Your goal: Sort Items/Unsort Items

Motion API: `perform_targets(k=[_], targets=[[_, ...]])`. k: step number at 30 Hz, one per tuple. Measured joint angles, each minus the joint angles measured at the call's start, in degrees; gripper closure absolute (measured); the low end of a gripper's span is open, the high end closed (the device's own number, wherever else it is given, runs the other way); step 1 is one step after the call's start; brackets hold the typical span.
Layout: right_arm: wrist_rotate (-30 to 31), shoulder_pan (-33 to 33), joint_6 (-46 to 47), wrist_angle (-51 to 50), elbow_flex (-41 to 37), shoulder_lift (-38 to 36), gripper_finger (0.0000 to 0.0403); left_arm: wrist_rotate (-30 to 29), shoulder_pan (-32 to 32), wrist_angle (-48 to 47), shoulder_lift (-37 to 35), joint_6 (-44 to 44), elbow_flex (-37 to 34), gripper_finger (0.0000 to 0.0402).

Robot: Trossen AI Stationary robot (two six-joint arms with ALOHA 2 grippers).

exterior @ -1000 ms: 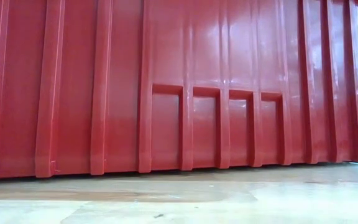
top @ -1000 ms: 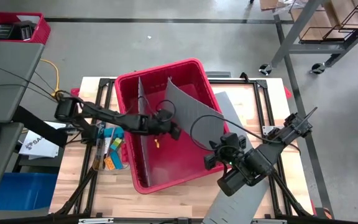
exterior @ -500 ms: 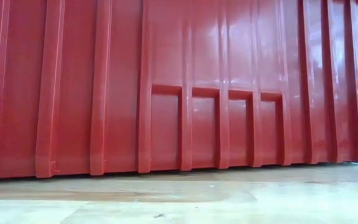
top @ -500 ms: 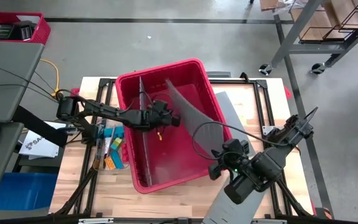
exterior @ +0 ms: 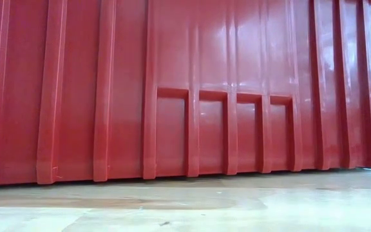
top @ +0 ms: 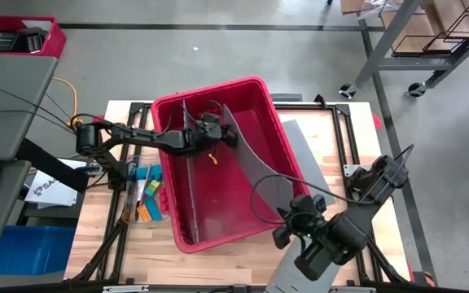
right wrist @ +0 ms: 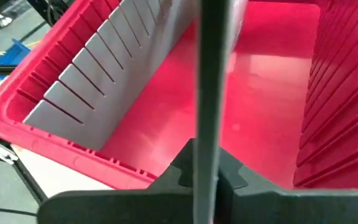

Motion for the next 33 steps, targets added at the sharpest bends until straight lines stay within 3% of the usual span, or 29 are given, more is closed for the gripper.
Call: perform_targets(k=[9, 14, 21, 28, 33], targets=[[-0.5, -1.2, 0.9, 0.4, 0.0, 2.4, 0.0391, 4.9, 3.6, 1.6, 0.0, 5.5, 0.0, 0.0402], [-3.9, -4.1, 0.1, 0.1, 0.0, 2.6, 0.0328, 5.1, 5.1, 3.5, 0.0, 7.4, 0.0, 0.0401], [-3.4, -6.5, -6.0, 0.7, 0.0, 2.5, 0.0244, 6.6, 7.7, 8.9, 0.0, 11.5, 0.0, 0.0401], [-3.5, -7.8, -11.6, 4.2, 0.0, 2.5, 0.0236, 10.2, 10.9, 14.4, 0.0, 18.4, 0.0, 0.0402], [-4.2, -7.3, -13.6, 5.7, 0.0, 2.5, 0.0236, 20.7, 11.5, 12.4, -0.9, 19.5, 0.0, 0.0402]])
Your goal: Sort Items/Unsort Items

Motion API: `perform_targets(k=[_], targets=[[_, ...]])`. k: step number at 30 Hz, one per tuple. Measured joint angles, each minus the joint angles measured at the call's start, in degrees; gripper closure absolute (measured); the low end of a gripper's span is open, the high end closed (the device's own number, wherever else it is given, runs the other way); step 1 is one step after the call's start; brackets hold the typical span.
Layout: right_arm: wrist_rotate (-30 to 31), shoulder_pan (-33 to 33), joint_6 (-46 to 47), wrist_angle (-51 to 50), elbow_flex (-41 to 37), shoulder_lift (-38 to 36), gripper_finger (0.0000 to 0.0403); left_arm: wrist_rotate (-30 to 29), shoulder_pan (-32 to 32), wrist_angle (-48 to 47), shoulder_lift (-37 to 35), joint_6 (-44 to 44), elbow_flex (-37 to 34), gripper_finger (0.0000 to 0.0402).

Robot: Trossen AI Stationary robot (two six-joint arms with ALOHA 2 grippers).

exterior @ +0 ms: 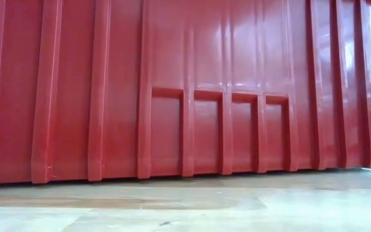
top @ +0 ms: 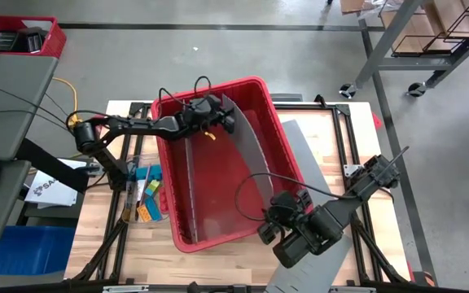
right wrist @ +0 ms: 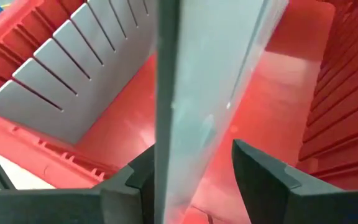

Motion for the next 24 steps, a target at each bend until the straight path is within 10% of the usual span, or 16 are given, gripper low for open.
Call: perform_targets(k=[11, 24], targets=[[-0.1, 0.0, -1.0, -0.1, 0.0, 0.0, 0.0236, -2.9, -0.1, -15.1, -3.6, 8.8, 0.0, 0.0401], [1.9, -0.2, -9.1, -0.2, 0.0, 0.0, 0.0292, 6.3, 6.1, -7.9, 3.1, -10.0, 0.0, 0.0402]])
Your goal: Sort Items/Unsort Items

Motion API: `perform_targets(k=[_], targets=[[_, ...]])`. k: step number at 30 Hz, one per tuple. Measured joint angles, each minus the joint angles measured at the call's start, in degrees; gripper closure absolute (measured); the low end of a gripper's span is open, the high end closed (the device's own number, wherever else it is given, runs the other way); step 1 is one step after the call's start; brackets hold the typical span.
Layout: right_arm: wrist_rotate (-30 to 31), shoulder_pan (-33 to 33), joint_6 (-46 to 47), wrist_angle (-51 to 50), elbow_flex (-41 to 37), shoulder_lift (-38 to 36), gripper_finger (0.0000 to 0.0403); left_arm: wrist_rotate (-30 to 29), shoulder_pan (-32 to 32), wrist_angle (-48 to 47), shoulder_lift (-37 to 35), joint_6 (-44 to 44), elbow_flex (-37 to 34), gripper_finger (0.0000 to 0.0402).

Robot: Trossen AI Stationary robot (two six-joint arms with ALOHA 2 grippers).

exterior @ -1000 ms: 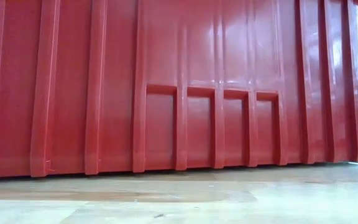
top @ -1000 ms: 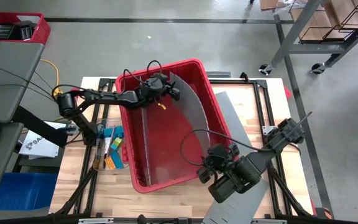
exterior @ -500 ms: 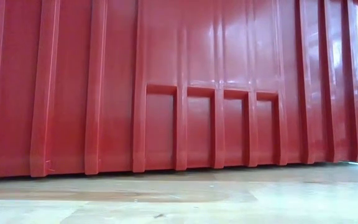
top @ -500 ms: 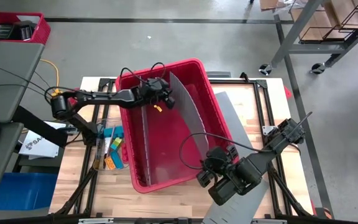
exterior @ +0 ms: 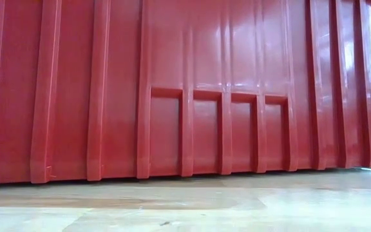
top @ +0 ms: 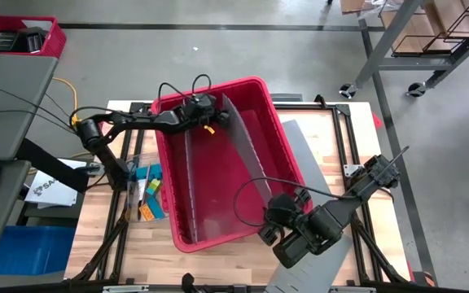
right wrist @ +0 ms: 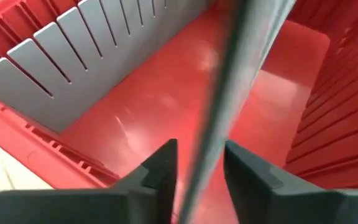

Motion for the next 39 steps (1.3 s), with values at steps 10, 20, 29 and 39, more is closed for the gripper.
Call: perform_targets(k=[10, 20, 29, 39], targets=[[0.1, 0.3, 0.1, -0.5, 0.0, -0.1, 0.0392, 0.0, -0.9, 4.4, 3.7, -1.1, 0.2, 0.0402], [-0.2, 0.9, 0.0, 2.1, 0.0, -0.1, 0.04, 0.0, -0.9, 6.2, 3.5, 0.1, 0.0, 0.0402], [1.5, 2.3, -0.7, 3.1, 0.6, -0.1, 0.0402, 1.1, 1.1, 0.5, -2.8, 12.5, -0.1, 0.0402], [2.8, 1.0, -2.7, 5.2, 0.2, 0.0, 0.0402, 2.4, 2.0, -3.2, -4.7, 14.6, -0.1, 0.0401]])
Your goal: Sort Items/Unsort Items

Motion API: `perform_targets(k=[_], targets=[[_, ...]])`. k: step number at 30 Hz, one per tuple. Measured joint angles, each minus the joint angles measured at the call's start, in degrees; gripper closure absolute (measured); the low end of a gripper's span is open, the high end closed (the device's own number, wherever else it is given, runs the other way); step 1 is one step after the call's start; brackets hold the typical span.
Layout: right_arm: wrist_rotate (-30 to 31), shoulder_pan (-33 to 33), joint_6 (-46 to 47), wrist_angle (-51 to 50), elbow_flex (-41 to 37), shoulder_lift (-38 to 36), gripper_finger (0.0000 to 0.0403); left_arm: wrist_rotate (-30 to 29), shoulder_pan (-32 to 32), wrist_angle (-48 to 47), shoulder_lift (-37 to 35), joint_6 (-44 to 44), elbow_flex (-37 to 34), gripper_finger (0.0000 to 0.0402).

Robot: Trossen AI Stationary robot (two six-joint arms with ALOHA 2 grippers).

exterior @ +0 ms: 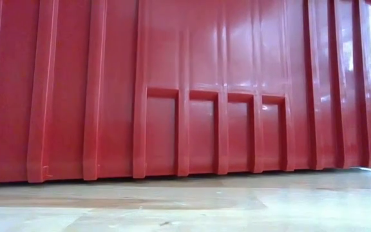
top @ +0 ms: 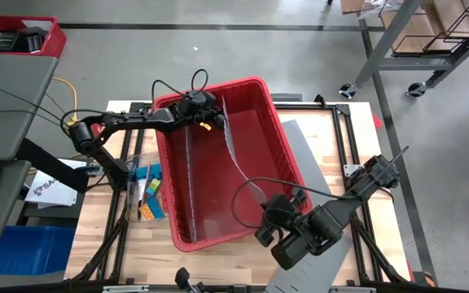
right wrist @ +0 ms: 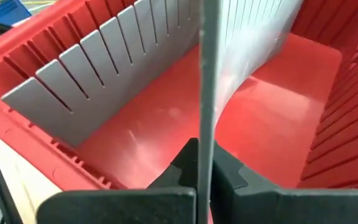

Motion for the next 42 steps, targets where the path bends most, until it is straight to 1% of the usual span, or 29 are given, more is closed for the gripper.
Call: perform_targets(k=[5, 9, 15, 23, 28, 35, 40, 42], targets=[[1.8, -0.2, 0.8, 0.1, 0.0, 0.0, 0.0403, -0.2, 0.1, 2.8, 0.0, -0.1, 0.0, 0.0402], [2.3, 0.0, 6.3, 1.0, 0.0, 0.5, 0.0403, -0.5, 0.2, 7.6, 0.0, 0.1, 0.0, 0.0402], [3.0, 1.0, 10.2, 0.4, -0.1, 1.7, 0.0403, -0.2, 0.2, 7.0, 0.0, 1.3, 0.1, 0.0401], [3.1, 1.0, 8.6, 0.2, 0.0, 1.8, 0.0403, -0.2, 0.0, 6.5, 0.0, 0.9, 0.1, 0.0402], [4.4, 0.9, 8.7, -1.0, 0.0, 1.8, 0.0403, -0.2, 0.0, 6.5, 0.0, 1.3, 0.1, 0.0401], [4.7, 0.5, 9.1, -2.4, 0.0, 1.8, 0.0403, -0.2, 0.2, 6.5, 0.0, 1.3, 0.1, 0.0402], [4.6, -0.2, 12.9, -1.8, 0.0, 2.0, 0.0403, -0.1, 0.2, 6.7, 0.0, 1.3, 0.1, 0.0402], [4.9, -0.2, 13.0, -1.0, 0.0, 2.5, 0.0403, 0.0, 0.2, 6.7, 0.0, 1.4, 0.1, 0.0401]])
